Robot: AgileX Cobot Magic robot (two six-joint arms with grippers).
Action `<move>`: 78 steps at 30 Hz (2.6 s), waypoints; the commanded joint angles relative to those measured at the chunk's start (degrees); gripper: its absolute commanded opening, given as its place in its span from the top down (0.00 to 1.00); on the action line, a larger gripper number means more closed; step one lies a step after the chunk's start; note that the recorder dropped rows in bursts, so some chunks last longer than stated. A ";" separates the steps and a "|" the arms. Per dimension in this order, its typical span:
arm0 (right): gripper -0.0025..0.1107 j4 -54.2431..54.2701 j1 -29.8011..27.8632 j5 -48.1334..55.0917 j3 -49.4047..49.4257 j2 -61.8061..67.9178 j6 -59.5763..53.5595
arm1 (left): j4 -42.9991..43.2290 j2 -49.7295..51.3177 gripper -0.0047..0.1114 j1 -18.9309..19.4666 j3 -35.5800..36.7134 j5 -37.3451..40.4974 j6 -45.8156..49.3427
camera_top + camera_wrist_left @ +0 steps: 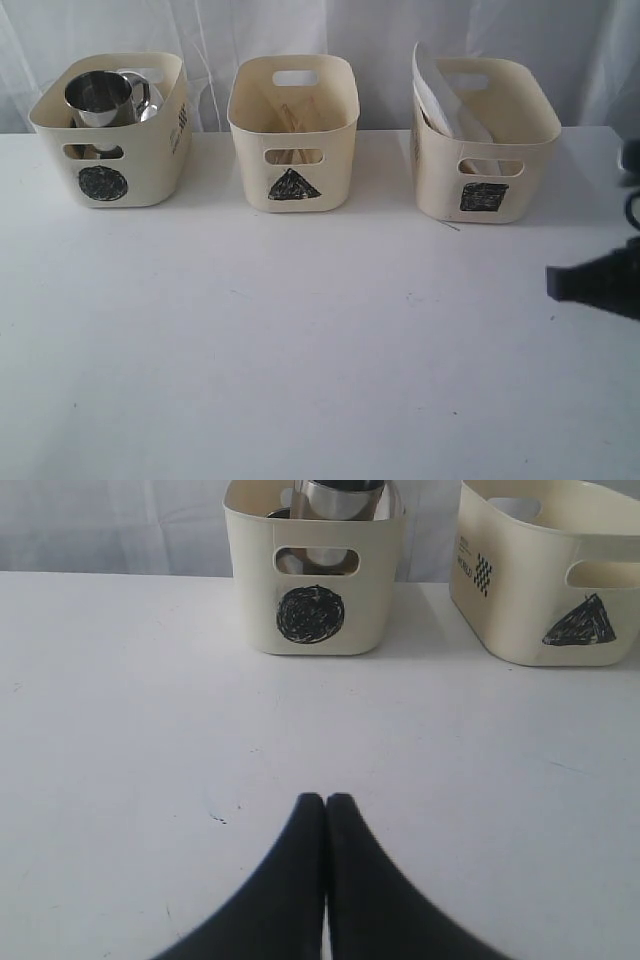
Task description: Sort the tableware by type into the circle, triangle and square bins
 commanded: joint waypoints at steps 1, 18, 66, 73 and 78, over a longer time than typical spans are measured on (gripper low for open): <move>0.98 -0.23 -0.47 -1.13 7.30 -8.69 6.57 | -0.10 -0.23 0.96 0.19 0.21 -0.27 -0.21; 0.98 4.11 -0.47 0.85 7.69 -13.89 9.72 | -0.10 -0.23 0.96 0.19 0.21 -0.27 -0.21; 0.98 -27.24 -2.75 -24.94 29.29 -56.68 7.44 | -0.10 -0.23 0.96 0.19 0.21 -0.27 -0.21; 0.98 -26.86 -2.75 -24.51 29.29 -56.68 7.54 | -0.10 -0.23 0.96 0.19 0.21 -0.27 -0.21; 0.98 -25.90 -2.75 -24.08 29.29 -56.68 7.81 | -0.10 -0.23 0.96 0.19 0.21 -0.27 -0.21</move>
